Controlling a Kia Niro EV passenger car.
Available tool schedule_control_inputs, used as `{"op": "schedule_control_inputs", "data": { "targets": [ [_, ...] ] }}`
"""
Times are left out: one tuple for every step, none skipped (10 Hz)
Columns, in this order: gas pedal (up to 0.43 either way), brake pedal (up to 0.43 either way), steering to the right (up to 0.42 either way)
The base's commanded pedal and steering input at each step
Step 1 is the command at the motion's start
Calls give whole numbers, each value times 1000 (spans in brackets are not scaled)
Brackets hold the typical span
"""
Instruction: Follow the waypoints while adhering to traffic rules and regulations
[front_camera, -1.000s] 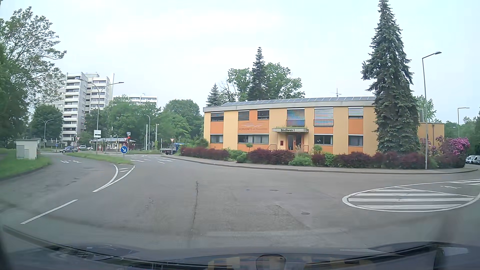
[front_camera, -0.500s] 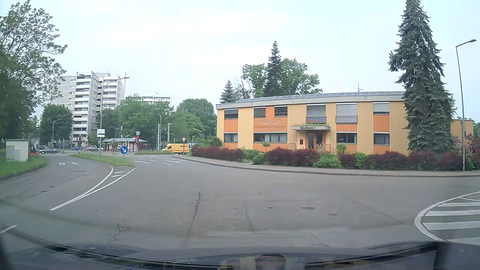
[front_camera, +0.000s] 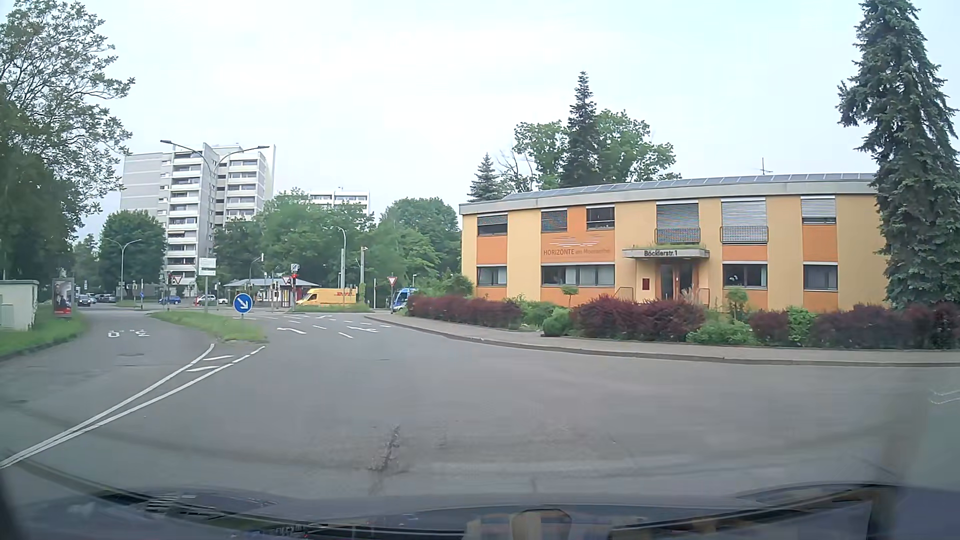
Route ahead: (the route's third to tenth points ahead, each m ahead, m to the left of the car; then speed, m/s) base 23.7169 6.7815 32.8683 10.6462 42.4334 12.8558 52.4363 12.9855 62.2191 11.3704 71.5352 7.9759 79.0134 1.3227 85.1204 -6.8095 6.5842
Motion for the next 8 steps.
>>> {"op": "schedule_control_inputs", "data": {
  "targets": [
    [67,0,-67],
    [67,0,-67],
    [67,0,-67],
    [67,0,-69],
    [67,0,-68],
    [67,0,-69],
    [67,0,-69],
    [67,0,-69]
  ]
}}
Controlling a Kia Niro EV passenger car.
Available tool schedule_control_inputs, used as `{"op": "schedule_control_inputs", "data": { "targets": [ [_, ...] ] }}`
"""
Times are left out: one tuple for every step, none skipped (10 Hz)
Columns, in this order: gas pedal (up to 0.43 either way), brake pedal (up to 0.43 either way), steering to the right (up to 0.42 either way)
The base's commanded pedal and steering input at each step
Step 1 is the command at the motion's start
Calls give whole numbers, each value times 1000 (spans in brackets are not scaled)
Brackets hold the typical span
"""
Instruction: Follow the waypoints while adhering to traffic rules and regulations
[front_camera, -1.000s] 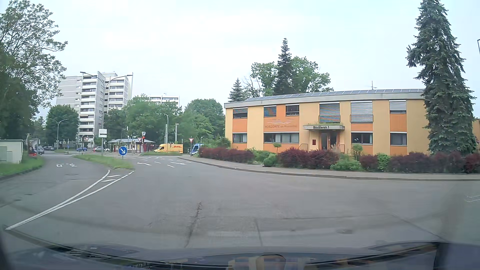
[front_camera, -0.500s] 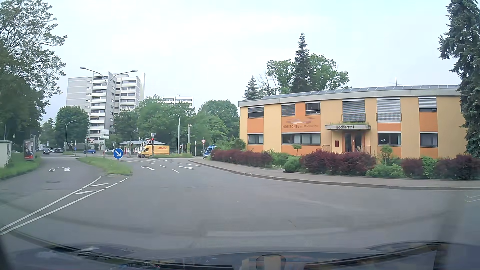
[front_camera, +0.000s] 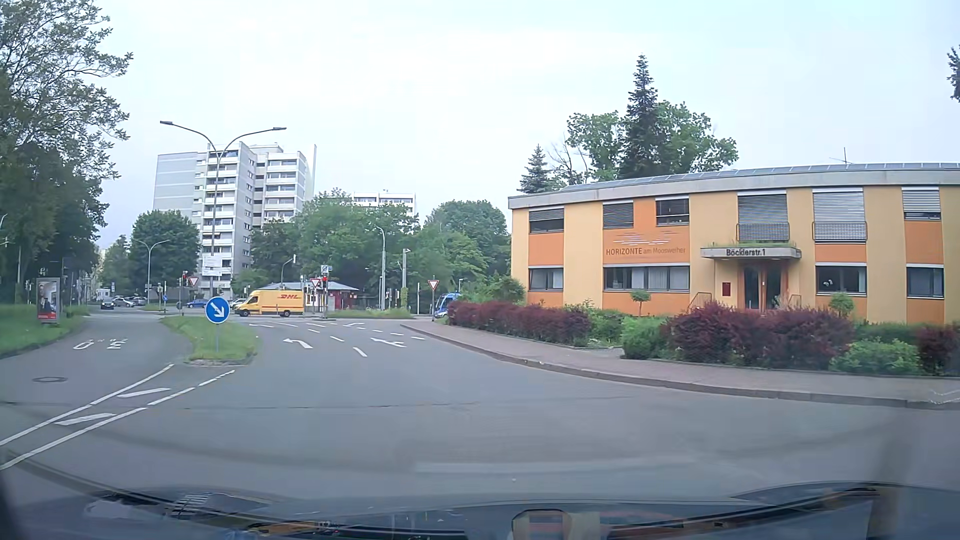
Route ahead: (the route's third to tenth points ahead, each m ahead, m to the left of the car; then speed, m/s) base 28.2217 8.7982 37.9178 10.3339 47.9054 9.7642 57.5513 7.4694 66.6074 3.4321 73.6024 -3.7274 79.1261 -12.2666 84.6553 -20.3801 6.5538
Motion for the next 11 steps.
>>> {"op": "schedule_control_inputs", "data": {
  "targets": [
    [67,0,-67],
    [67,0,-67],
    [67,0,-67],
    [67,0,-67],
    [67,0,-67],
    [67,0,-70],
    [67,0,-73],
    [67,0,-73],
    [67,0,-73],
    [67,0,-73],
    [67,0,-73]
  ]
}}
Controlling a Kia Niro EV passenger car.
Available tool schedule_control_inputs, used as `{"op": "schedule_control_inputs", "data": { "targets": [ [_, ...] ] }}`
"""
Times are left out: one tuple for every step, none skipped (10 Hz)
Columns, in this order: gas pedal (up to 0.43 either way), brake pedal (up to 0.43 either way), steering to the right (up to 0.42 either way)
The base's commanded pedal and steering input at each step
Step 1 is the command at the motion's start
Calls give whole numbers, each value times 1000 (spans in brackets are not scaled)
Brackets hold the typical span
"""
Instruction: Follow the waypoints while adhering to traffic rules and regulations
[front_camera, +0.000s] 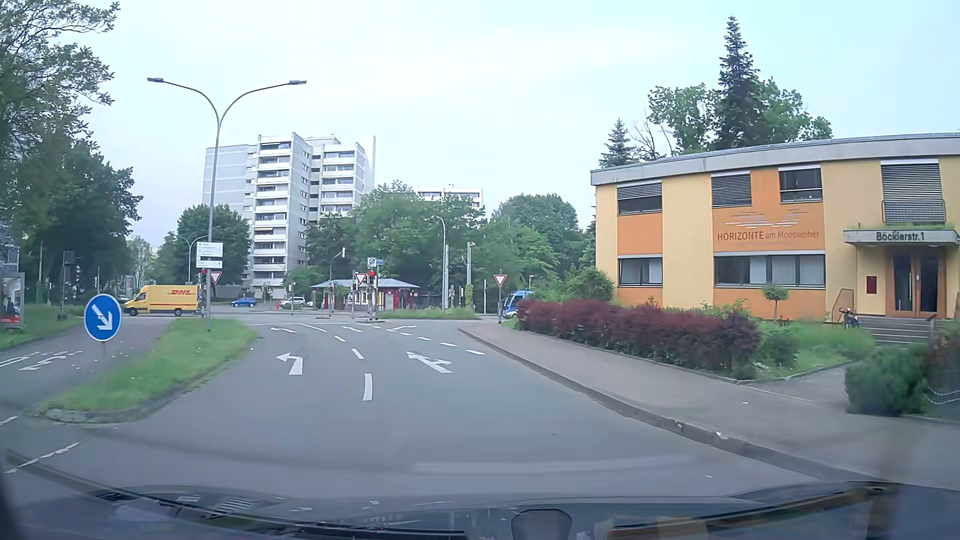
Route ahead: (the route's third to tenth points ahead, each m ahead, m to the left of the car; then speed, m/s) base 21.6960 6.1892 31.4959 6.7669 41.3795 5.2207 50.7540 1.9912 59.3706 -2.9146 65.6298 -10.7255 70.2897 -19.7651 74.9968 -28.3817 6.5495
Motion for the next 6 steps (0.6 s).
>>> {"op": "schedule_control_inputs", "data": {
  "targets": [
    [67,0,-71],
    [67,0,-67],
    [67,0,-63],
    [67,0,-56],
    [67,0,-54],
    [67,0,-54]
  ]
}}
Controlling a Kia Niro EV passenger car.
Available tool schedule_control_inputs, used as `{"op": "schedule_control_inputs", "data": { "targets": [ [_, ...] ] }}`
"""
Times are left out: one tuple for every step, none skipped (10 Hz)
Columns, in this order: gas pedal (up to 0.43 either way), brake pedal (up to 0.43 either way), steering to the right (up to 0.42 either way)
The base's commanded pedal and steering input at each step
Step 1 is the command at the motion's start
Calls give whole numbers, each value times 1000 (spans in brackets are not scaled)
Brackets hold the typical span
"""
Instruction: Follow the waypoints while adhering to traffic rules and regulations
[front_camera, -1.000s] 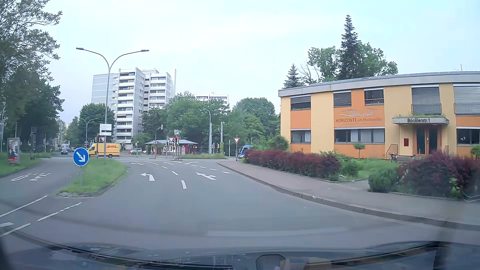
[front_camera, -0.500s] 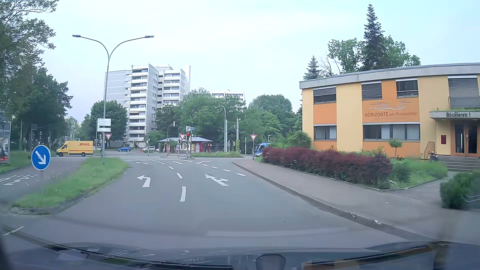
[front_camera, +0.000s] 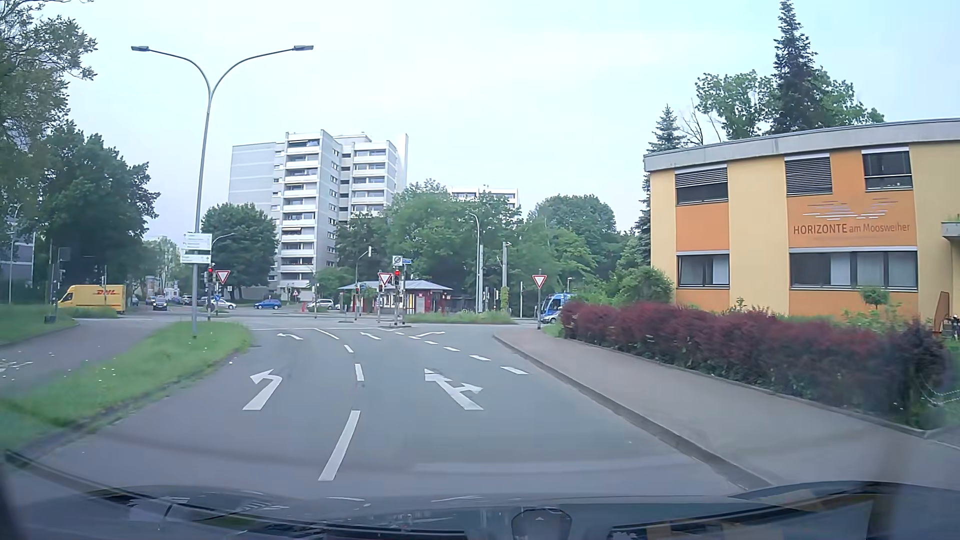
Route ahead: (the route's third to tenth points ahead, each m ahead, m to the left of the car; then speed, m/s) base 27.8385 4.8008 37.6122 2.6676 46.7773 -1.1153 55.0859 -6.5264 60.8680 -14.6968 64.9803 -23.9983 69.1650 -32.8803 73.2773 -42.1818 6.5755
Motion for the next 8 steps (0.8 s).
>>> {"op": "schedule_control_inputs", "data": {
  "targets": [
    [67,0,-53],
    [67,0,-49],
    [67,0,-48],
    [67,0,-48],
    [67,0,-47],
    [67,0,-47],
    [67,0,-47],
    [67,0,-45]
  ]
}}
